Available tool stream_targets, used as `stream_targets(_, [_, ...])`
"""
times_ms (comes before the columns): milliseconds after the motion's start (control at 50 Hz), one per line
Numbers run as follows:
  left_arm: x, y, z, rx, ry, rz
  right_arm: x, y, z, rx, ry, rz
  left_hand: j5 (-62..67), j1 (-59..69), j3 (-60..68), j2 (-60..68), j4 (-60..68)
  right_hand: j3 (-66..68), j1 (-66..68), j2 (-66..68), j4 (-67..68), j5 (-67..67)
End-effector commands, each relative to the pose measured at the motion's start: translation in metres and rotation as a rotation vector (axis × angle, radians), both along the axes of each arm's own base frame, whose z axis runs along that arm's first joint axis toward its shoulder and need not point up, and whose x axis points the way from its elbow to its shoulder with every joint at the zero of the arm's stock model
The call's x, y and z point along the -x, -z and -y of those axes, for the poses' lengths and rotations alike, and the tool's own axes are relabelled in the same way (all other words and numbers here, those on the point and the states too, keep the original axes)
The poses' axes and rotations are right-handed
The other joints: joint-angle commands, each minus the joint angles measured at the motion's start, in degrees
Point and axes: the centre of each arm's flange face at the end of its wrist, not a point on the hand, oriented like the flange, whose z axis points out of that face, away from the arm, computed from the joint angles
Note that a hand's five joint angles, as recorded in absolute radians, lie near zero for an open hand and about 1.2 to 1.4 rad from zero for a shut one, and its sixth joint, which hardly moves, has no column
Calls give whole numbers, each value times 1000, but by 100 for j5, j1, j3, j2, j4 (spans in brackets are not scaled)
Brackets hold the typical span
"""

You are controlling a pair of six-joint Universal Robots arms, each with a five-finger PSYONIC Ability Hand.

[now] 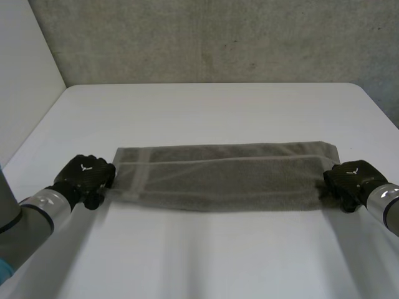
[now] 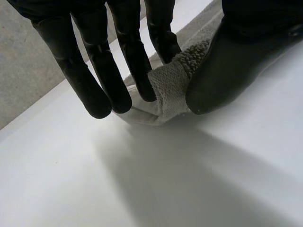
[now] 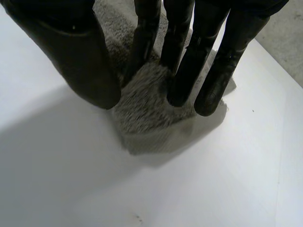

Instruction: Fold the towel.

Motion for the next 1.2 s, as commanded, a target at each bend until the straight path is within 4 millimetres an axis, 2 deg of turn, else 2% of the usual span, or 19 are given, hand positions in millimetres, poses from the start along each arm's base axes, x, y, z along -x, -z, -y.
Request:
stream_targets(20, [-8, -3, -8, -3, -17, -5, -1, -3, -12, -6, -18, 13, 207, 427, 121, 260, 237, 739, 663, 984, 724, 691])
stream_targets(120, [-14, 0, -8, -20, -33, -9, -2, 1, -19, -26, -29, -2, 207, 427, 121, 260, 237, 688, 613, 934, 673, 641])
stream_targets(180, [-18, 1, -6, -22, -40, -14, -1, -4, -20, -17, -28, -8, 207, 427, 121, 260, 237, -119, -195, 126, -134, -167])
stream_targets(220, [-20, 0, -4, -22, -39, -22, -1, -16, -18, 15, -25, -3, -524, -304, -610, -471, -493, -3699, -3775, -3454, -3714, -3747])
stream_targets(240, [-20, 0, -4, -22, -39, -22, -1, -16, -18, 15, -25, -3, -531, -311, -617, -478, -500, -3719, -3794, -3473, -3734, -3766])
stream_targets(260, [-20, -1, -3, -17, -36, -23, -1, -25, -17, 42, -22, 4, -2763, -2542, -2849, -2709, -2732, -4938, -5014, -4693, -4953, -4986])
stream_targets(280, [-20, -1, -3, -17, -36, -23, -1, -25, -17, 42, -22, 4, -2785, -2565, -2871, -2732, -2754, -4938, -5014, -4693, -4953, -4986])
stream_targets(300, [-19, -5, -2, -1, -31, -22, -1, -36, -13, 83, -20, 11, -4134, -3914, -4220, -4081, -4103, -4938, -5014, -4693, -4953, -4986])
stream_targets(320, [-19, -12, 0, 24, -32, -22, -1, -48, -9, 125, -16, 16, -4398, -4177, -4483, -4344, -4367, -4938, -5014, -4693, -4953, -4986])
stream_targets(340, [-19, -12, 0, 24, -32, -22, -1, -48, -9, 126, -16, 16, -4400, -4180, -4486, -4347, -4369, -4938, -5014, -4693, -4953, -4986])
stream_targets(440, [-15, -52, 16, 173, -20, -37, -4, -84, 11, 240, -5, 52, -4955, -4734, -5041, -4901, -4924, -4938, -5014, -4693, -4953, -4986])
stream_targets(520, [-12, -65, 27, 227, -13, -41, -5, -95, 19, 244, -7, 63, -4955, -4735, -5041, -4902, -4924, -4938, -5014, -4693, -4953, -4986])
stream_targets(560, [-10, -68, 35, 243, -10, -46, -6, -93, 24, 221, -8, 69, -4955, -4735, -5041, -4902, -4924, -4938, -5014, -4693, -4953, -4986])
stream_targets(620, [-1, -57, 52, 214, 9, -59, -10, -80, 41, 151, -6, 83, -4821, -4600, -4907, -4767, -4790, -4938, -5014, -4693, -4953, -4986])
stream_targets(680, [12, -43, 67, 175, 36, -66, -23, -69, 51, 95, -34, 93, -4770, -4550, -4856, -4717, -4739, -4938, -5014, -4693, -4953, -4986])
stream_targets(720, [18, -22, 80, 110, 37, -58, -32, -55, 63, 39, -53, 90, -4737, -4516, -4823, -4683, -4706, -4938, -5014, -4693, -4953, -4986])
stream_targets(820, [23, 3, 94, 22, 24, -37, -37, -36, 81, -39, -55, 88, -4737, -4516, -4822, -4683, -4706, -4528, -4603, -4283, -4543, -4576])
stream_targets(1060, [29, 6, 102, -135, 27, -43, -40, -7, 104, -126, -48, 78, -4669, -4449, -4755, -4616, -4638, -4038, -4114, -3793, -4054, -4086])
stream_targets(1200, [30, 3, 101, -145, 33, -51, -41, -4, 109, -145, -41, 94, -4301, -4080, -4386, -4247, -4270, -1656, -1732, -1411, -1671, -1704])
